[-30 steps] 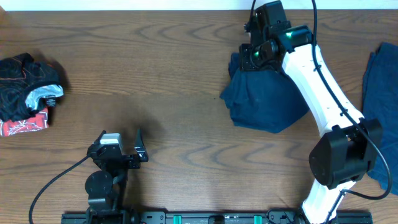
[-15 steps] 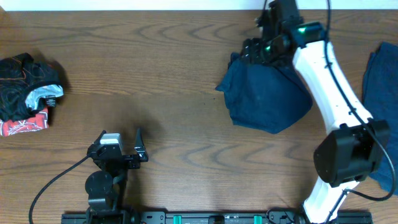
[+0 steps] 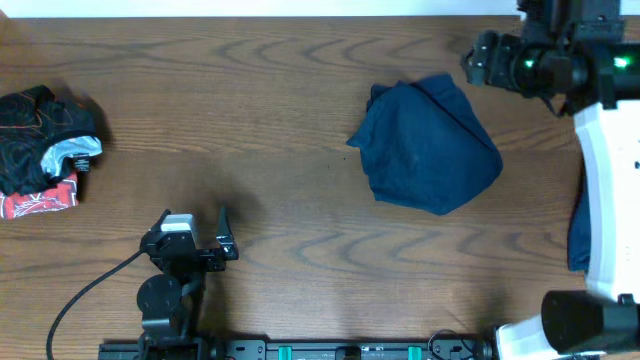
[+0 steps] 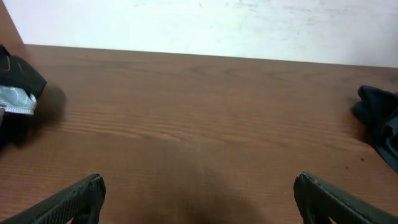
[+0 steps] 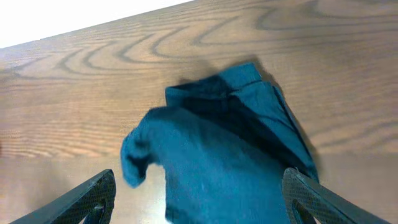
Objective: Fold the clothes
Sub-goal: 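Drag the navy shorts to table center and release with right gripper, then reach the left gripper to the left edge of the navy shorts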
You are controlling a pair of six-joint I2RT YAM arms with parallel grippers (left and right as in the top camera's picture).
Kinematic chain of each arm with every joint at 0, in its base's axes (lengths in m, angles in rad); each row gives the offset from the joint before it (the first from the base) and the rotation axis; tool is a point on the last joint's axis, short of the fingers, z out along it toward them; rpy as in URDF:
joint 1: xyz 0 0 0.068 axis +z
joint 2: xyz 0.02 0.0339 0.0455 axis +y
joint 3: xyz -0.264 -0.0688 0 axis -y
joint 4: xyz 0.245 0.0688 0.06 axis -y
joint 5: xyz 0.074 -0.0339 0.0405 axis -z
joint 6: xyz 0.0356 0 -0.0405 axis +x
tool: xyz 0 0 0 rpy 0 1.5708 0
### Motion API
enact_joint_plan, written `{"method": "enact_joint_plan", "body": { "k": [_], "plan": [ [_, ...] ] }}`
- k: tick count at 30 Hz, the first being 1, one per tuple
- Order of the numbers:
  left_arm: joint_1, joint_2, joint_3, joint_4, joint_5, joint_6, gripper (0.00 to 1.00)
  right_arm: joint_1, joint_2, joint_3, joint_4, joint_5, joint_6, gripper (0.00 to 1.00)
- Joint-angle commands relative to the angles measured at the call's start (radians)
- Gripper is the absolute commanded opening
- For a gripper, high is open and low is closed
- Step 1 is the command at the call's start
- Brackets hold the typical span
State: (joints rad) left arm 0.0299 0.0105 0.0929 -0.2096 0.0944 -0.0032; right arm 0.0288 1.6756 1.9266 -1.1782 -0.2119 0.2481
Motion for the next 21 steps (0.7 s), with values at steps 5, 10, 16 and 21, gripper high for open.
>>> {"method": "enact_joint_plan", "body": {
  "k": [5,10,16,21],
  "plan": [
    [-0.003,-0.005,-0.025,0.084,0.025,-0.029,0.98,0.0,0.006,0.003,-0.106,-0.006,-0.05,0.78],
    [-0.003,-0.005,-0.024,0.164,0.258,-0.08,0.98,0.0,0.006,0.003,-0.129,-0.005,-0.079,0.78],
    [-0.003,0.024,-0.024,0.163,0.443,-0.349,0.98,0.0,0.006,0.003,-0.132,-0.003,-0.097,0.83],
    [-0.003,0.195,-0.017,0.164,0.516,-0.363,0.98,0.0,0.006,0.003,-0.134,-0.002,-0.103,0.84]
  ]
}}
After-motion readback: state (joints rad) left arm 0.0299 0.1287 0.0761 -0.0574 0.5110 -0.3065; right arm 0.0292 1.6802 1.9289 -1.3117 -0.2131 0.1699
